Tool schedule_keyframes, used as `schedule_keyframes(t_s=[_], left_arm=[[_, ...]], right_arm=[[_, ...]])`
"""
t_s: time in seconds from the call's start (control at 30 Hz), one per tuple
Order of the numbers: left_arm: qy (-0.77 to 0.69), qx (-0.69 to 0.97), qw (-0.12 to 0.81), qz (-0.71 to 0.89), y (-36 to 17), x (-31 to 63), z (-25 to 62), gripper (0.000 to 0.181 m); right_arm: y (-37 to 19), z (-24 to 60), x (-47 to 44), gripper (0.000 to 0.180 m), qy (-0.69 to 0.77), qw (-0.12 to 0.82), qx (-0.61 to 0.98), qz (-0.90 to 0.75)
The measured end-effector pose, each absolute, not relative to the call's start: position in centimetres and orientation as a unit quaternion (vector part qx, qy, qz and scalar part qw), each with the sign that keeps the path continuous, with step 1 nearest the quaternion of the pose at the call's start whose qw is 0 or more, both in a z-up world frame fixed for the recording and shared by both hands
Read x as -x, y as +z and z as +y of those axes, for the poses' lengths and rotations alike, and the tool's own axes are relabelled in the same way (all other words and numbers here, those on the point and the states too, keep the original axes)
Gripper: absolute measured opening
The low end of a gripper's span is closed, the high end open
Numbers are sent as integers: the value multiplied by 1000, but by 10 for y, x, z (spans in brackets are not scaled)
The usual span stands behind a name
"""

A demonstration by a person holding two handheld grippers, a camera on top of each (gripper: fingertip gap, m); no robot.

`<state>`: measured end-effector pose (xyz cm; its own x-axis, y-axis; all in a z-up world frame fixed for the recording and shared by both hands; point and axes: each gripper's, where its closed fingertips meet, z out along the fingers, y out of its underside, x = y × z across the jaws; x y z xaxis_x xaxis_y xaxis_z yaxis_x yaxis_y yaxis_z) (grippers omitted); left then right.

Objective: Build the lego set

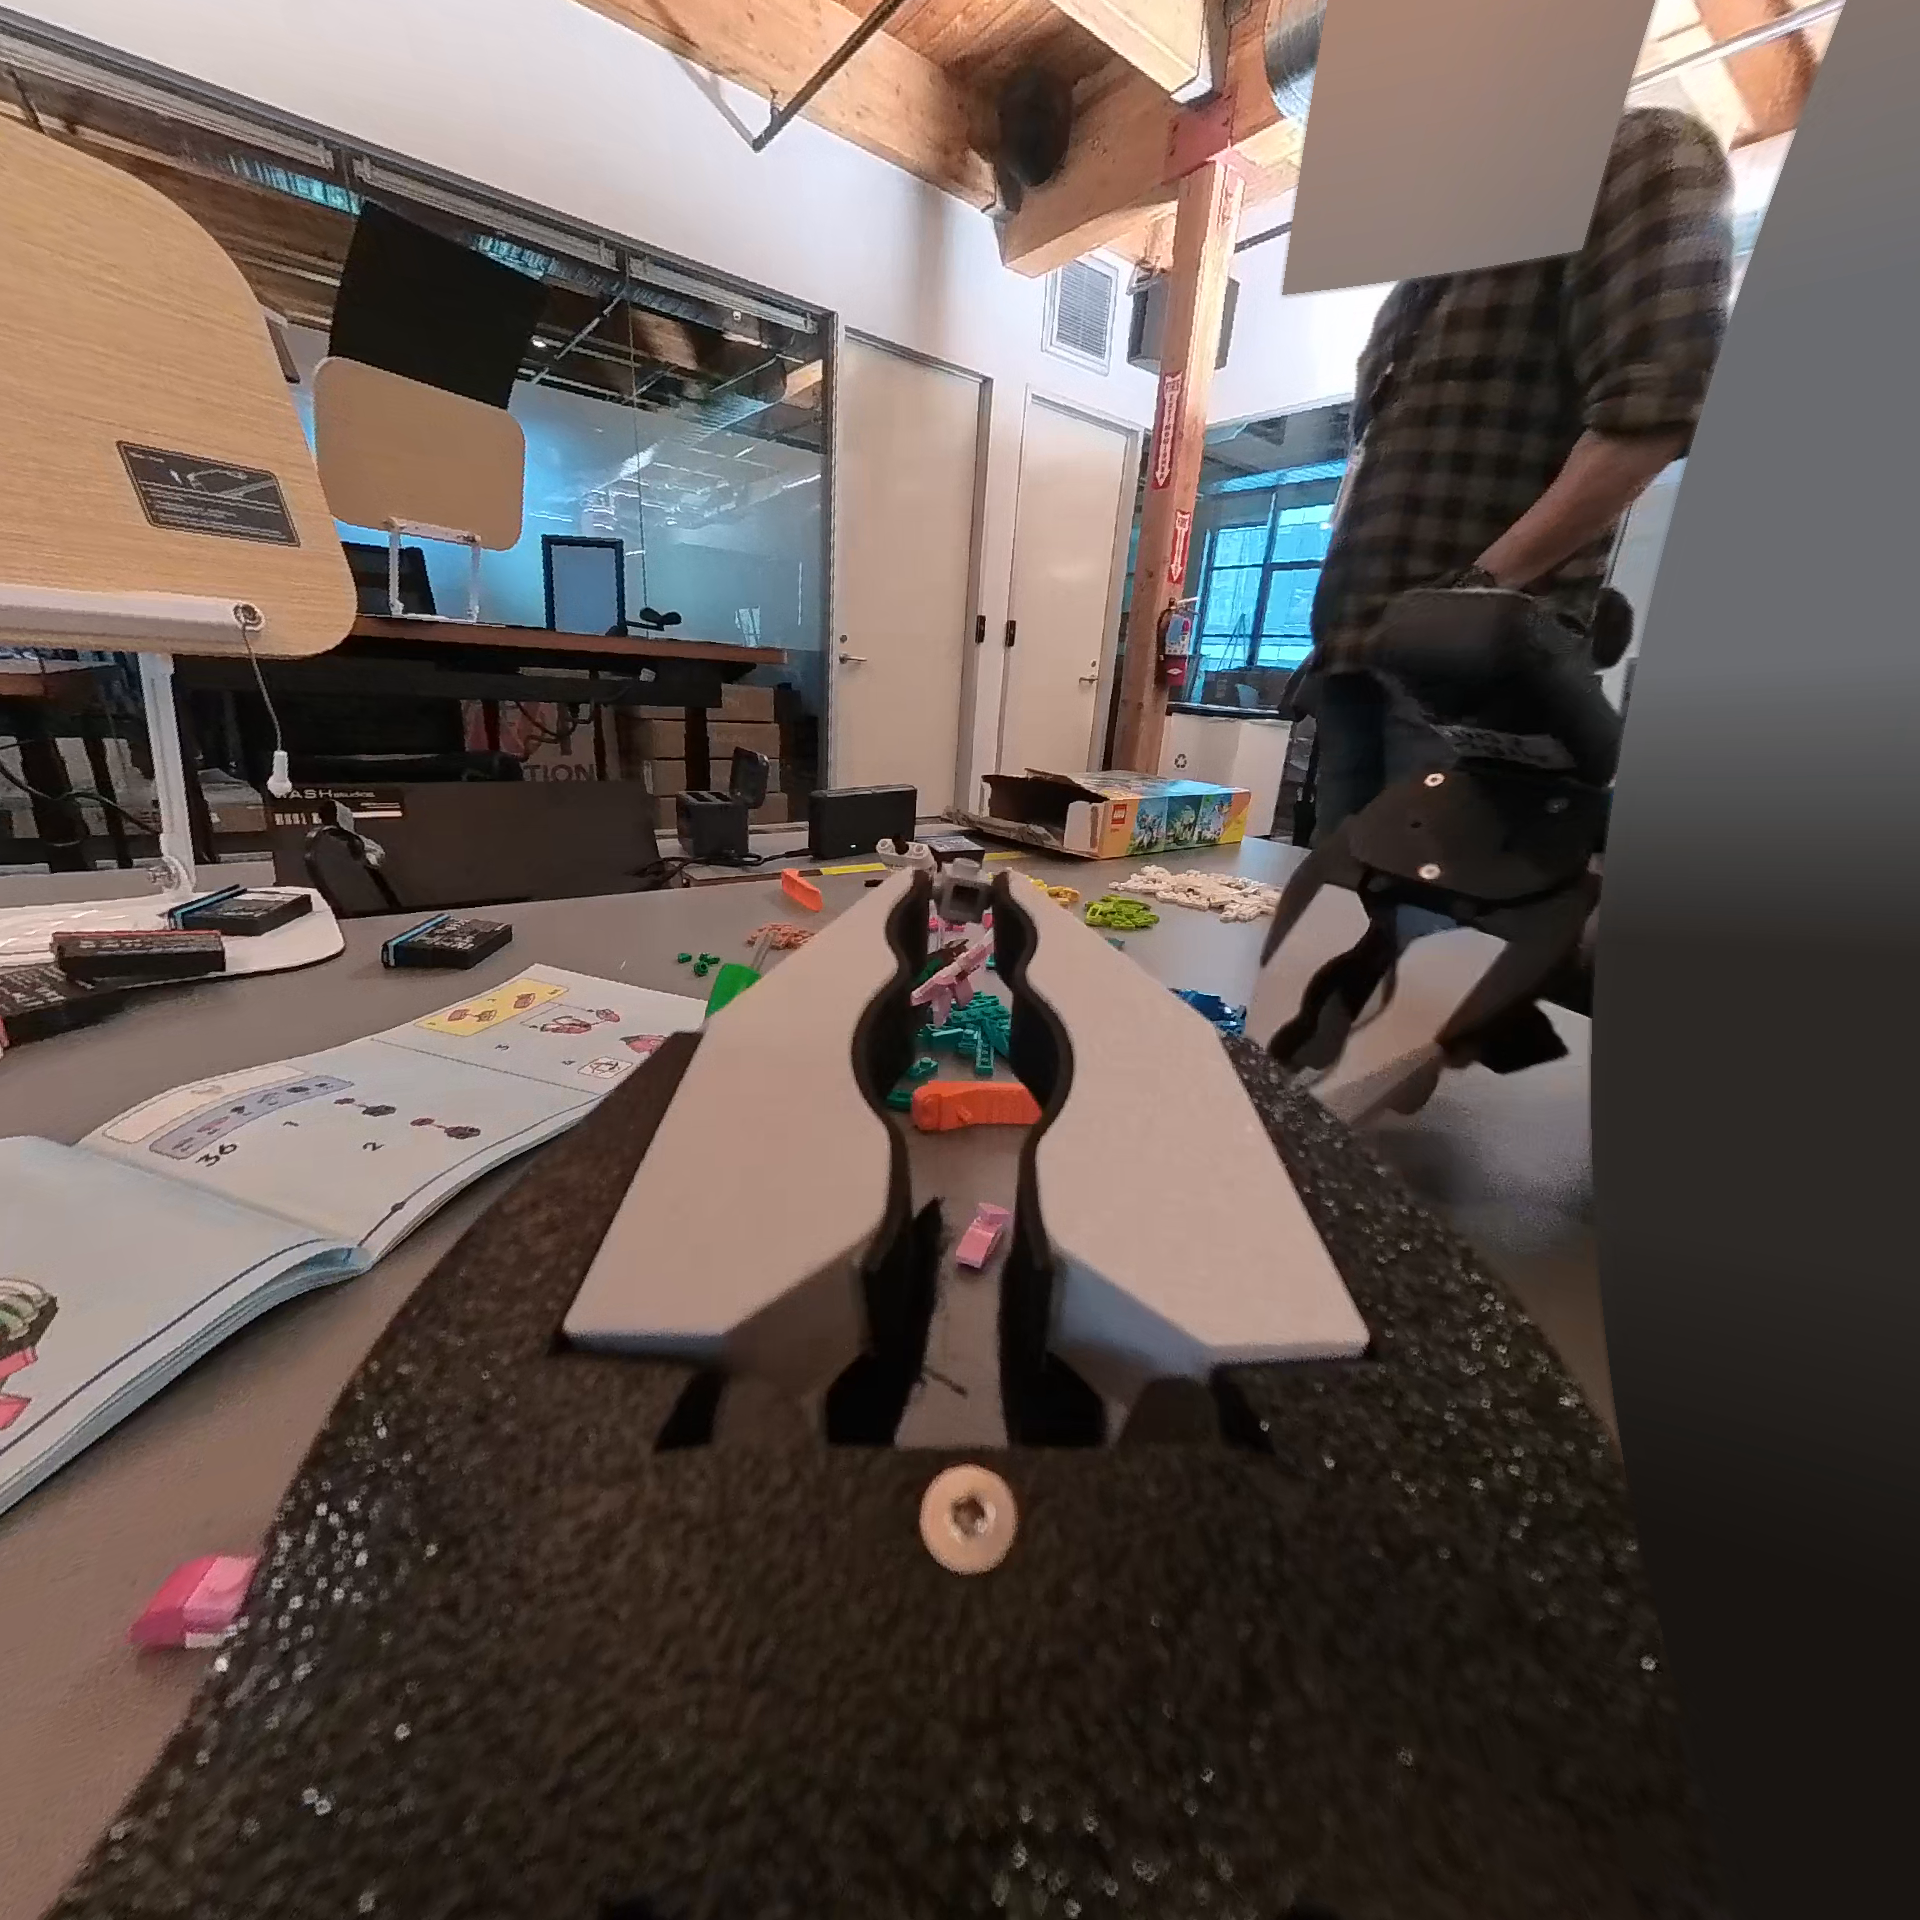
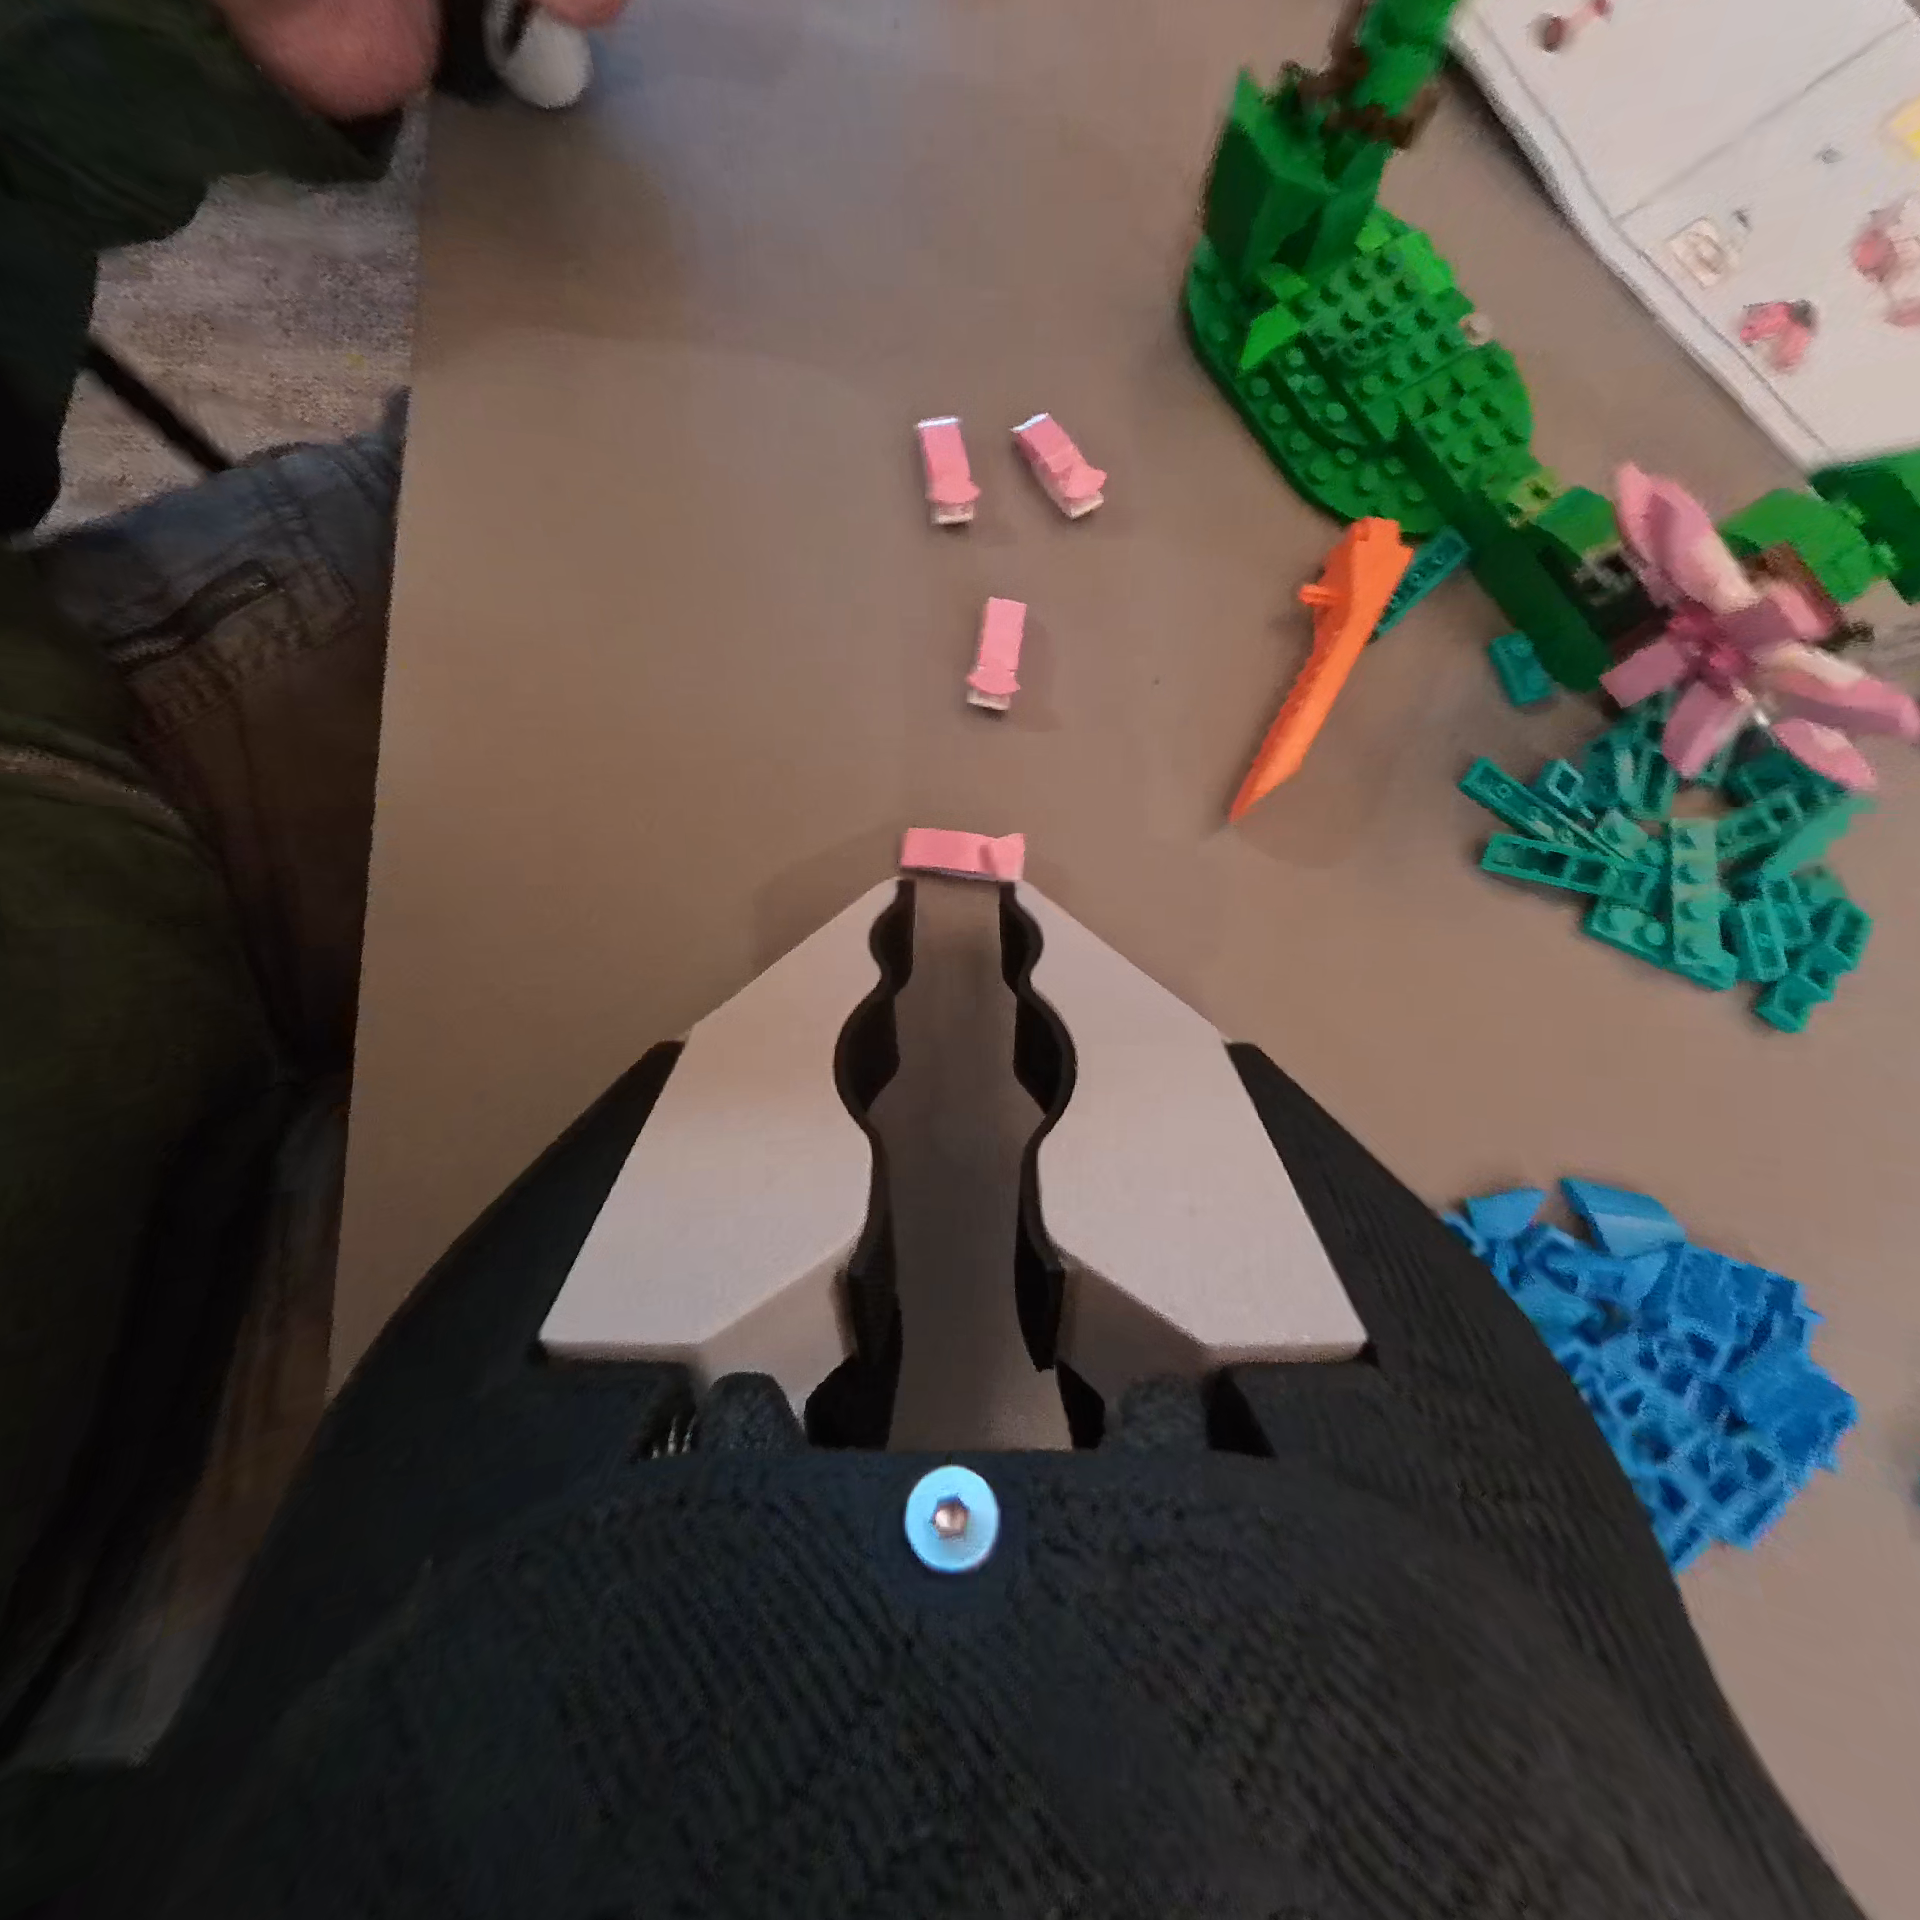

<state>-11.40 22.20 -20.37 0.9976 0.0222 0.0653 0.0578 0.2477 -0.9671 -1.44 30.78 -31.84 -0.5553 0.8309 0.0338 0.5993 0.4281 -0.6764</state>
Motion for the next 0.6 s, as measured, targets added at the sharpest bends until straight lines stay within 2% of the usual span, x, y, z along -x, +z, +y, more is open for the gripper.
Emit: schedule_keyframes(t_s=[0.17,0.37,0.6], left_arm=[[25,622,783,-13,-206,108,225,9],[94,641,761,33,-212,95,232,9],[106,647,754,53,-215,89,235,9]], right_arm=[[-312,313,17,11,340,136,596,-714],[-318,299,9,15,329,109,615,-708],[-327,303,18,17,331,105,633,-692]])
